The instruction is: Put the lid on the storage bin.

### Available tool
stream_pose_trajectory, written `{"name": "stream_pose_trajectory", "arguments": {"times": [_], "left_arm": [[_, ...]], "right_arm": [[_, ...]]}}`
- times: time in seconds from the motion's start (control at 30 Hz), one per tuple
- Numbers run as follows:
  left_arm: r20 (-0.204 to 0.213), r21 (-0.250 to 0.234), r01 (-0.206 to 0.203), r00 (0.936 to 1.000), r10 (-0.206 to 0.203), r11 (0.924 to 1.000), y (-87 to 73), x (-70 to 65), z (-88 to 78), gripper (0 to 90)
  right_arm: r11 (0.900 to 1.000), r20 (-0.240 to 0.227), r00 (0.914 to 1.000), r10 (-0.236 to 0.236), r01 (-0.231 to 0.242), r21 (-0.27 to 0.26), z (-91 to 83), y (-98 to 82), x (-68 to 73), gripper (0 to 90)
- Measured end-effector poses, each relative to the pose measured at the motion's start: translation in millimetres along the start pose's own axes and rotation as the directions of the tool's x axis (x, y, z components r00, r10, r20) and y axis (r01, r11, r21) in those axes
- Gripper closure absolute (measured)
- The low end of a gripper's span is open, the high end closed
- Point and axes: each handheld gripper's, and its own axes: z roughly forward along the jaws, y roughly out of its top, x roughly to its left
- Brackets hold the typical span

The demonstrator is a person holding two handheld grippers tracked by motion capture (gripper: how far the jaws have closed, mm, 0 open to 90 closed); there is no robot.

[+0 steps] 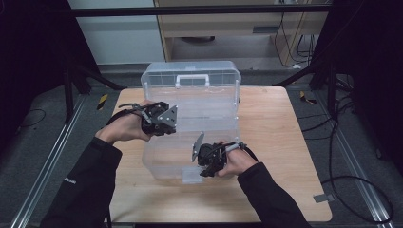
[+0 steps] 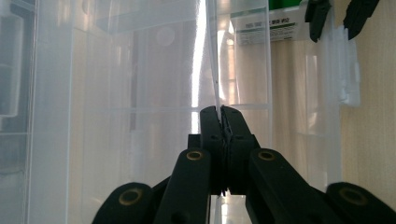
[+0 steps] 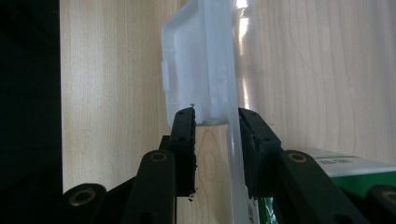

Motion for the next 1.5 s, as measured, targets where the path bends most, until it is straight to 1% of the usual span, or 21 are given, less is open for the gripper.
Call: {"name": "stream_pose_trajectory", "arguments": {"times": [0.4, 0.5, 0.53, 0.6, 0.63, 0.73, 0.77, 0.8, 0.83, 0.9, 0.93, 1.0, 1.07, 1.13, 1.2, 1.27, 1.33, 1.37, 1.4, 1.43, 1.5], "left_arm": [[0.017, -0.002, 0.005, 0.9998, -0.005, 1.0000, -1.7, -5.0, 0.7, 88.4], [0.026, -0.006, 0.011, 0.9996, -0.011, 0.9999, -2.5, -6.7, 1.1, 88.4], [0.030, -0.005, 0.023, 0.9993, -0.023, 0.9997, -2.7, -8.0, 1.3, 88.4], [0.030, -0.006, 0.022, 0.9993, -0.022, 0.9997, -2.8, -9.1, 1.6, 88.4], [0.030, -0.006, 0.011, 0.9995, -0.010, 0.9999, -2.7, -8.8, 1.6, 88.4], [0.036, -0.007, 0.020, 0.9992, -0.019, 0.9998, -3.4, -9.9, 1.7, 88.4], [0.039, -0.012, 0.034, 0.9987, -0.033, 0.9994, -3.7, -11.0, 2.1, 88.4], [0.042, -0.013, 0.036, 0.9985, -0.035, 0.9993, -3.8, -11.3, 2.4, 88.4], [0.039, -0.013, 0.022, 0.9990, -0.021, 0.9997, -3.6, -10.6, 2.4, 88.4], [0.046, -0.014, 0.036, 0.9983, -0.035, 0.9993, -4.1, -11.7, 2.7, 88.3], [0.044, -0.014, 0.023, 0.9988, -0.022, 0.9996, -4.0, -11.0, 2.7, 88.4], [0.053, -0.014, 0.042, 0.9977, -0.042, 0.9990, -4.5, -13.2, 3.1, 88.4], [0.053, -0.014, 0.028, 0.9982, -0.027, 0.9995, -4.5, -12.6, 3.3, 88.3], [0.058, -0.016, 0.044, 0.9973, -0.043, 0.9989, -5.1, -14.1, 3.6, 88.3], [0.054, -0.021, 0.034, 0.9980, -0.033, 0.9992, -5.5, -13.6, 3.8, 88.3], [0.060, -0.023, 0.050, 0.9970, -0.048, 0.9985, -6.5, -14.9, 3.8, 88.3], [0.063, -0.030, 0.053, 0.9967, -0.051, 0.9981, -7.3, -15.1, 4.2, 88.3], [0.075, -0.016, 0.077, 0.9943, -0.075, 0.9969, -8.1, -16.9, 3.5, 88.3], [0.075, -0.018, 0.078, 0.9943, -0.076, 0.9968, -8.3, -17.0, 3.5, 88.3], [0.061, -0.034, 0.048, 0.9971, -0.046, 0.9983, -7.6, -14.8, 4.3, 88.2], [0.064, -0.034, 0.055, 0.9966, -0.053, 0.9979, -7.6, -15.3, 4.4, 88.2]], "right_arm": [[1.000, 0.021, 0.9998, -0.003, 0.003, -0.012, -0.5, -1.4, 3.0, 68.5], [1.000, 0.028, 0.9996, -0.008, 0.008, -0.013, -0.8, -1.7, 3.7, 68.4], [1.000, 0.028, 0.9996, -0.006, 0.007, -0.015, -0.7, -1.9, 3.9, 68.4], [1.000, 0.031, 0.9995, -0.006, 0.007, -0.017, -0.5, -1.9, 4.6, 68.3], [1.000, 0.034, 0.9994, -0.008, 0.008, -0.019, -0.4, -2.0, 4.6, 68.3], [1.000, 0.038, 0.9992, -0.008, 0.009, -0.012, -0.8, -1.7, 5.3, 68.2], [1.000, 0.040, 0.9992, -0.009, 0.010, -0.014, -0.9, -1.8, 5.5, 68.2], [1.000, 0.045, 0.9989, -0.010, 0.010, -0.017, -0.7, -2.1, 5.7, 68.1], [1.000, 0.046, 0.9989, -0.013, 0.014, -0.021, -0.7, -2.6, 6.0, 68.0], [1.000, 0.052, 0.9985, -0.015, 0.017, -0.025, -0.7, -2.6, 6.8, 67.9], [1.000, 0.058, 0.9982, -0.013, 0.014, -0.024, -0.7, -2.8, 7.3, 67.8], [0.999, 0.060, 0.9981, -0.015, 0.017, -0.028, -0.8, -3.3, 7.5, 67.7], [0.999, 0.060, 0.9982, -0.009, 0.010, -0.031, -1.2, -3.8, 7.9, 67.6], [0.999, 0.066, 0.9978, -0.009, 0.011, -0.035, -1.2, -4.2, 8.7, 67.4], [0.999, 0.071, 0.9975, -0.004, 0.007, -0.045, -1.2, -5.0, 9.5, 67.2], [0.999, 0.084, 0.9965, -0.001, 0.005, -0.050, -1.7, -5.5, 10.9, 66.9], [0.998, 0.091, 0.9959, 0.002, 0.004, -0.068, -3.5, -6.8, 12.2, 64.7], [0.996, 0.094, 0.9955, 0.005, 0.004, -0.094, -6.1, -8.7, 13.1, 64.3], [0.993, 0.095, 0.9953, 0.020, -0.009, -0.115, -9.6, -10.4, 14.1, 63.8], [0.989, 0.096, 0.9951, 0.020, -0.006, -0.146, -13.5, -12.7, 14.0, 64.3], [0.979, 0.096, 0.9943, 0.048, -0.028, -0.203, -22.1, -18.5, 15.4, 64.5]]}}
